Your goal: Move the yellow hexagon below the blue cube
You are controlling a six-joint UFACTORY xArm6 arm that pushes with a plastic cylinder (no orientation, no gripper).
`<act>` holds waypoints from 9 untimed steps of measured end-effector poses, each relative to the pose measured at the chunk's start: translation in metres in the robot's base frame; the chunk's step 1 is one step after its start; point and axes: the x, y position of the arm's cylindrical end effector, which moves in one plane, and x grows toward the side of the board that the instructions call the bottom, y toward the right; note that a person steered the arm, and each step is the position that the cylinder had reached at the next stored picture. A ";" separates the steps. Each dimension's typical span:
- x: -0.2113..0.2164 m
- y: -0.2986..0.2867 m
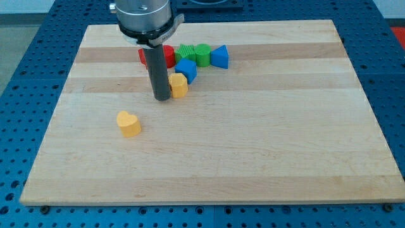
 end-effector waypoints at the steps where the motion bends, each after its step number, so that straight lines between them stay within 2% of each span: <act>1: 0.000 -0.036; 3: -0.014 -0.046; 5: -0.021 -0.010; 9: -0.020 0.006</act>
